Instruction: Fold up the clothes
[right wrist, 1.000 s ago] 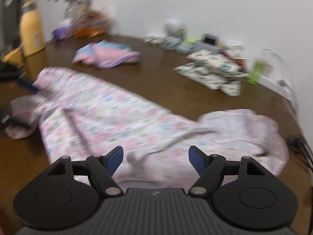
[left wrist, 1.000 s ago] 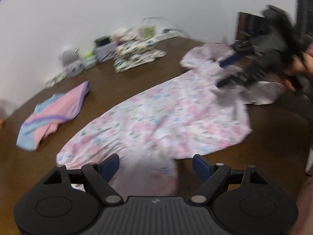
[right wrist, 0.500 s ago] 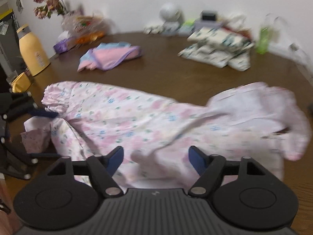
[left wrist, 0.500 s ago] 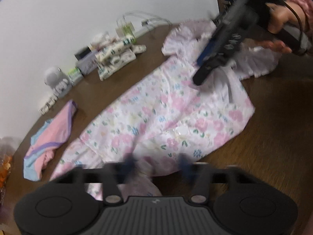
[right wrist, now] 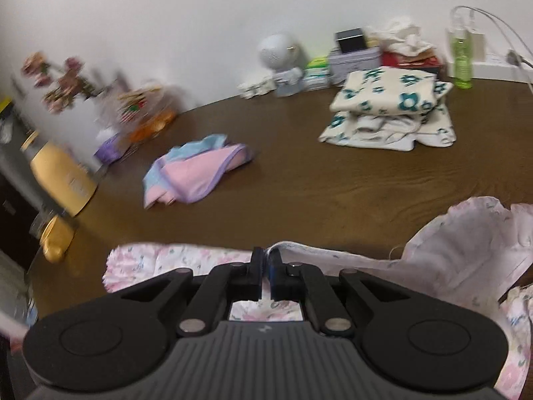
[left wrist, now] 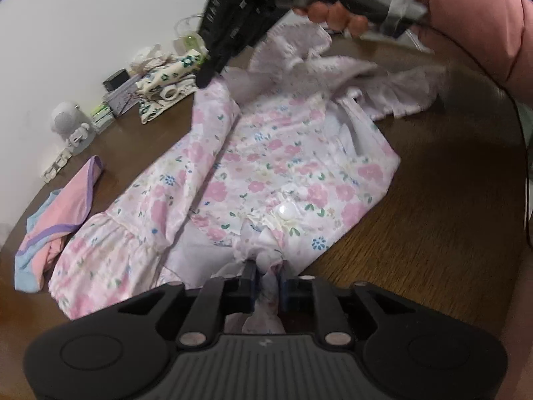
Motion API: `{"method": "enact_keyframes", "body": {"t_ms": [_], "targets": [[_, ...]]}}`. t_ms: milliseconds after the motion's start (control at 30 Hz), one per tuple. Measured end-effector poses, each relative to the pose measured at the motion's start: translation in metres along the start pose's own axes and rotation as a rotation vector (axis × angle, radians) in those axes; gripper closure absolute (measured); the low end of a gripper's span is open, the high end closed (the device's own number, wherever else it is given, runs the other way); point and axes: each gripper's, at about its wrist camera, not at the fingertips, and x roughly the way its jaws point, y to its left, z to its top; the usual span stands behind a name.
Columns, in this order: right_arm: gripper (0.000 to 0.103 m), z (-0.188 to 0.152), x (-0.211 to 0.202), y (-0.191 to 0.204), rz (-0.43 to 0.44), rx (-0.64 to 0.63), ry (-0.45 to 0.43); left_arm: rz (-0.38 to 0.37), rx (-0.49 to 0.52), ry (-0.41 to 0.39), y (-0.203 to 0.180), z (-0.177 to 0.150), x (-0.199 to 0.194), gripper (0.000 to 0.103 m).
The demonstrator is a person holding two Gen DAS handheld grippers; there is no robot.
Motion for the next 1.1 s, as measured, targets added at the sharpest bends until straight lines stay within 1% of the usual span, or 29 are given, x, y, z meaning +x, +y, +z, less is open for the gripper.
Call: {"method": "enact_keyframes", "body": {"t_ms": [67,133,200,267,367,433,500,533,600,633,667,733,800,833,867,933,1000,1100], "targets": [[0.091,-0.002,0.001,0.000,-0.018,-0.005,0.021,0.000,-0.045,-0.052,0.010,0.001,-0.015,0.060],[0.086,-0.011,-0.006,0.002,-0.037,-0.042,0.024,0.010,-0.078,-0.108,0.021,0.004,-0.031,0.048],[0.069,-0.018,-0.014,0.003,-0.048,-0.064,0.019,0.053,-0.075,-0.134,0.032,0.015,-0.038,0.045],[0.060,-0.026,-0.024,0.004,-0.061,-0.085,0.012,0.074,-0.056,-0.132,0.038,0.032,-0.034,0.041],[0.050,-0.039,-0.038,0.011,-0.079,-0.127,0.007,0.046,0.009,-0.078,0.036,0.057,-0.007,0.040],[0.048,-0.055,-0.046,0.020,-0.082,-0.193,0.020,0.040,0.070,-0.036,0.026,0.064,0.014,0.041],[0.044,-0.072,-0.052,0.029,-0.086,-0.272,0.040,0.049,0.120,-0.005,0.016,0.069,0.034,0.044],[0.044,-0.084,-0.053,0.034,-0.092,-0.321,0.055,0.047,0.124,0.001,0.014,0.071,0.042,0.048],[0.043,-0.103,-0.053,0.043,-0.109,-0.404,0.080,0.033,0.117,0.003,0.012,0.074,0.053,0.050],[0.043,-0.110,-0.051,0.045,-0.118,-0.433,0.088,0.026,0.108,0.002,0.012,0.076,0.058,0.052],[0.042,-0.116,-0.049,0.047,-0.128,-0.456,0.094,0.022,0.099,0.001,0.012,0.078,0.063,0.056],[0.041,-0.125,-0.045,0.047,-0.147,-0.491,0.100,0.021,0.091,0.008,0.010,0.082,0.072,0.059],[0.040,-0.128,-0.043,0.042,-0.159,-0.493,0.092,0.031,0.087,0.019,0.009,0.087,0.080,0.062],[0.040,-0.129,-0.042,0.039,-0.161,-0.486,0.086,0.036,0.086,0.021,0.008,0.089,0.082,0.067],[0.039,-0.129,-0.042,0.035,-0.157,-0.475,0.081,0.041,0.086,0.029,0.009,0.092,0.084,0.080],[0.038,-0.129,-0.041,0.026,-0.145,-0.451,0.075,0.053,0.092,0.049,0.012,0.098,0.087,0.101],[0.037,-0.130,-0.041,0.018,-0.134,-0.430,0.072,0.078,0.118,0.063,0.017,0.105,0.086,0.101],[0.035,-0.137,-0.042,0.008,-0.124,-0.413,0.084,0.149,0.168,0.068,0.031,0.120,0.084,0.101]]}}
